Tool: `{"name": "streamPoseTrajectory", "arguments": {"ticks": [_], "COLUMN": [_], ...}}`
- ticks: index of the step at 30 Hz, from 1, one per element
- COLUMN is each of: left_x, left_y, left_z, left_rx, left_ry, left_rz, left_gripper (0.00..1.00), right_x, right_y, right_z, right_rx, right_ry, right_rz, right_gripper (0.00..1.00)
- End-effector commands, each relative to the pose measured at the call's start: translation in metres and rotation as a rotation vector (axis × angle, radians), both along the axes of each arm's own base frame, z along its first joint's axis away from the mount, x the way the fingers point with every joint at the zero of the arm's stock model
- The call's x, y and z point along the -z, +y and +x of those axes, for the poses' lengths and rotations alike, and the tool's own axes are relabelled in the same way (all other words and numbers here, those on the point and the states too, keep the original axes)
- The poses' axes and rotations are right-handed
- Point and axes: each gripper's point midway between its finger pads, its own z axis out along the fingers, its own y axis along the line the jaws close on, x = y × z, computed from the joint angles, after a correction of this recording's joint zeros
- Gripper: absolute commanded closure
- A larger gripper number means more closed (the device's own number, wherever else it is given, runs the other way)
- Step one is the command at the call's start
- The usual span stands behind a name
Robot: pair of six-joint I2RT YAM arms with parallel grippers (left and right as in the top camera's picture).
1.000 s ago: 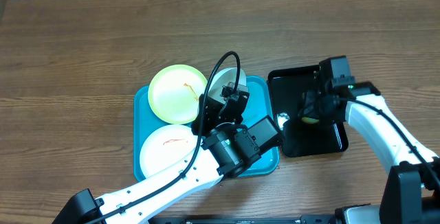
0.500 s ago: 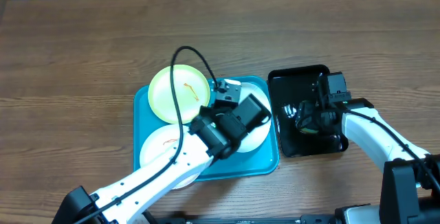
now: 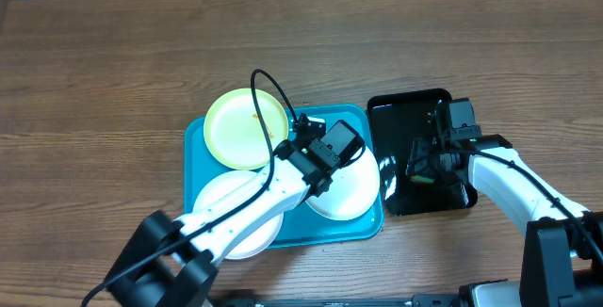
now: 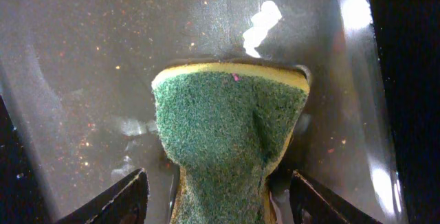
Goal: Clean dirty plates on tray and stack at the side
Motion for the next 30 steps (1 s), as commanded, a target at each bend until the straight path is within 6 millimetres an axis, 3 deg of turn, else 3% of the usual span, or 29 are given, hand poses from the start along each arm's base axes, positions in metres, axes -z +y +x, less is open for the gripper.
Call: {"name": "streamPoseTrajectory", "arguments": {"ticks": [1,4,8,11,15,20,29,30], "left_x": [0.022,0.029,0.034,0.040,0.045,0.048,0.063,0.066], "left_y": [-0.004,-0.005,-0.002,-0.001,-0.003,-0.005,0.006,0.008], "left_z": [-0.002,-0.001,0.000,-0.002,-0.005,-0.009,-0.013,-0.014], "left_rx": [-0.013,-0.016,-0.028,-0.044,-0.063,-0.071,-0.110,-0.121], "left_ry": [0.043,0.049,0.063,0.112,0.189,0.277,0.274,0.277], "left_rz": [0.003,0.008,0.012,-0.026,-0.108,-0.205,-0.198,-0.205], "left_gripper": [0.96,0.96,0.95,0.75,0.67,0.70,0.71,0.71], "right_x": [0.002,0.001,0.000,0.001,0.001,0.001,0.001,0.001], "right_y": [-0.003,-0.002,-0.002,-0.002,-0.002,-0.002,0.000,0.002], "right_z": [0.000,0.002,0.003,0.003,0.003,0.003,0.002,0.001], "right_rx": [0.008,0.008,0.008,0.008,0.009,0.008,0.004,0.001], "right_ry": [-0.002,-0.012,-0.017,-0.016,-0.016,-0.015,-0.010,-0.007], "right_rz": [-0.008,-0.007,-0.006,-0.006,-0.006,-0.006,0.002,0.016], "right_gripper": [0.33,0.44,0.45,0.45,0.45,0.45,0.46,0.42]}}
